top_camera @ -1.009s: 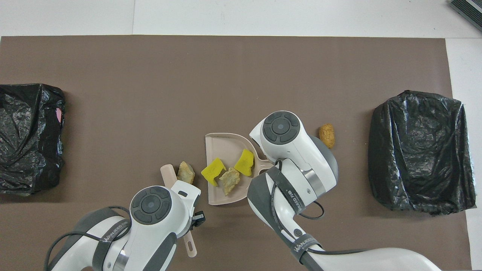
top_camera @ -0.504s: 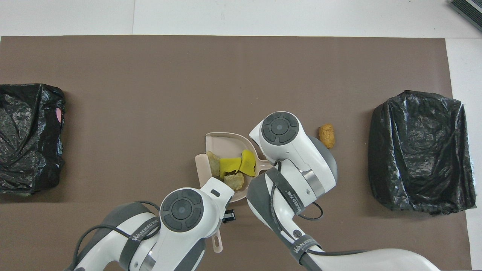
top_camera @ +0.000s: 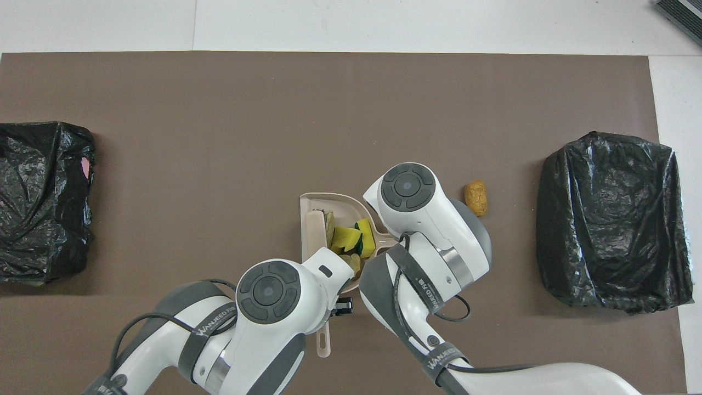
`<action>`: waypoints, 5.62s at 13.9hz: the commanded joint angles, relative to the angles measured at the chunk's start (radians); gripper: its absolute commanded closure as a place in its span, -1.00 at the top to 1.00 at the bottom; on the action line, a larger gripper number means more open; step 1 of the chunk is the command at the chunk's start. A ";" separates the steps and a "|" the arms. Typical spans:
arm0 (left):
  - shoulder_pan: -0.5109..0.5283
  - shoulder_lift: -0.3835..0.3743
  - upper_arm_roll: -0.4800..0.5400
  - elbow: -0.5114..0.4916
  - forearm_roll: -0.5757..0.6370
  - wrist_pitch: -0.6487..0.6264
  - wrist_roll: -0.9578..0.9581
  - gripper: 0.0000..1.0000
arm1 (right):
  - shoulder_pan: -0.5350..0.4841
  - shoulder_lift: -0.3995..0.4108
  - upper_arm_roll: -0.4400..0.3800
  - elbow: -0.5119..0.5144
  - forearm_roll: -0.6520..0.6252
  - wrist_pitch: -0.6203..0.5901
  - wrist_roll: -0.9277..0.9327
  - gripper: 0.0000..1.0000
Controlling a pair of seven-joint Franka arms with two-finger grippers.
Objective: Sweep and dump trash in bin
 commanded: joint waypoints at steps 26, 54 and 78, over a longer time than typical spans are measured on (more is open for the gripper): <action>-0.010 0.078 0.078 0.050 0.153 -0.098 0.217 -1.00 | -0.002 -0.025 0.000 -0.026 0.007 -0.011 0.022 -1.00; -0.210 -0.271 -0.091 -0.373 -0.171 0.089 -0.130 -1.00 | -0.430 -0.192 -0.012 0.147 0.007 -0.199 -0.161 -1.00; -0.032 0.105 0.154 0.224 0.325 -0.087 0.137 1.00 | -0.868 -0.272 -0.024 0.038 -0.548 -0.045 -0.606 -1.00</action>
